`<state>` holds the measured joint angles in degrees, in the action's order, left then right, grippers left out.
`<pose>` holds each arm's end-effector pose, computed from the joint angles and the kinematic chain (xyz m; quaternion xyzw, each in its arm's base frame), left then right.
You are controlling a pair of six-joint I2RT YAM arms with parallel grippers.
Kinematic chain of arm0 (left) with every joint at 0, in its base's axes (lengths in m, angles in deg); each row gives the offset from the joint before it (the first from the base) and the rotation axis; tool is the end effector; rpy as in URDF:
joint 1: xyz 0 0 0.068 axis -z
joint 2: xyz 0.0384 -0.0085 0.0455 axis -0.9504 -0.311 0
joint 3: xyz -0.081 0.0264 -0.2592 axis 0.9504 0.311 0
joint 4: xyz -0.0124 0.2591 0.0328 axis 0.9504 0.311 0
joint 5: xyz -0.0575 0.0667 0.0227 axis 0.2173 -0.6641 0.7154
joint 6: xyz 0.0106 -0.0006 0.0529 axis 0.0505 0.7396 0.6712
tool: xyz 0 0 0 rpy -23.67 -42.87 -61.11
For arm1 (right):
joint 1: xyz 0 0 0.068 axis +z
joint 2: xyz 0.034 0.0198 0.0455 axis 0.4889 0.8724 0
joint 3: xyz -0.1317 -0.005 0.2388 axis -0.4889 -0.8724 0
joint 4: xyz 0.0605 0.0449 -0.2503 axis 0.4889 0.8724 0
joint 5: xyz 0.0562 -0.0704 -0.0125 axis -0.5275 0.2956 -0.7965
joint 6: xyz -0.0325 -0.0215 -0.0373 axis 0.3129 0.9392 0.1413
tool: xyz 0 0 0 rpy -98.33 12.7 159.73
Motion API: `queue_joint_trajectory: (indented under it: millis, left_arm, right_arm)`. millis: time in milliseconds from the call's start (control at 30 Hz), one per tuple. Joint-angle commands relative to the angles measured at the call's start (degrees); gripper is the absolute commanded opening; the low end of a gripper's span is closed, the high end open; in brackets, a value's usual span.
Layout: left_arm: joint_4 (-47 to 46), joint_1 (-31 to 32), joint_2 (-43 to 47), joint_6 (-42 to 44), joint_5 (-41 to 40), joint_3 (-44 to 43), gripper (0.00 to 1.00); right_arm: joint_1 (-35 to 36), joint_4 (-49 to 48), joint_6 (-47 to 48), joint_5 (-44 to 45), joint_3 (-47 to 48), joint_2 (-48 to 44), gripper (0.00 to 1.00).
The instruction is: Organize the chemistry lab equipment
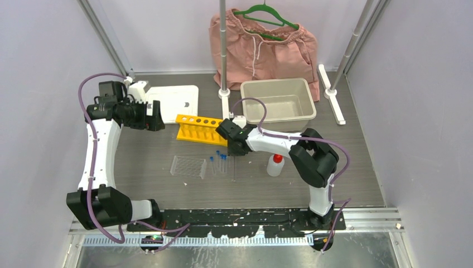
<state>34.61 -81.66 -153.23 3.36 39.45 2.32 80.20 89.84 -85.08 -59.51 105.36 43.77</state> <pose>0.2502 0.0288 0.3544 0.0761 0.9317 -0.1338 0.3291 0.2499 0.2913 0.1734 -0.0242 0.9667 0.0582 0.2482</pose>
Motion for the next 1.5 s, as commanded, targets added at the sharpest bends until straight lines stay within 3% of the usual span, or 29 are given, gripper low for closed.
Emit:
queue_joint_trajectory:
  millis: [0,167,367,600,833,1000,1167,1333,1467]
  left_arm:
    - [0.4,-0.2,2.0,1.7,1.9,0.0,0.93]
    - [1.0,-0.3,2.2,2.2,2.7,-0.2,0.94]
    - [1.5,-0.3,2.7,2.6,3.4,-0.5,0.94]
    - [3.0,-0.2,3.1,3.1,5.5,-1.5,0.94]
    - [4.4,-0.3,4.4,3.9,15.5,-1.2,0.94]
    - [4.6,-0.2,5.6,3.5,23.1,-0.9,0.92]
    - [5.7,-0.1,6.1,3.4,29.8,-0.6,0.92]
    - [7.4,1.4,6.7,5.4,33.7,0.0,0.89]
    - [7.1,1.9,7.5,6.3,35.9,0.9,0.89]
  right_arm:
    - [0.2,-1.0,-1.0,1.8,-0.7,1.6,0.25]
    - [0.2,-0.4,-1.1,2.7,-0.6,2.2,0.31]
    - [0.2,0.1,-1.5,3.3,-1.0,1.9,0.31]
    - [0.2,3.3,-1.5,3.7,1.6,-3.2,0.12]
    - [1.5,6.9,-1.8,5.2,5.3,-16.1,0.08]
    - [5.3,8.4,-2.6,10.0,11.0,-20.5,0.05]
    - [6.4,4.6,-0.7,12.8,21.0,-17.2,0.04]
    - [8.2,4.4,2.5,12.3,38.2,-5.4,0.04]
    - [8.8,2.7,1.2,8.8,44.1,-0.3,0.04]
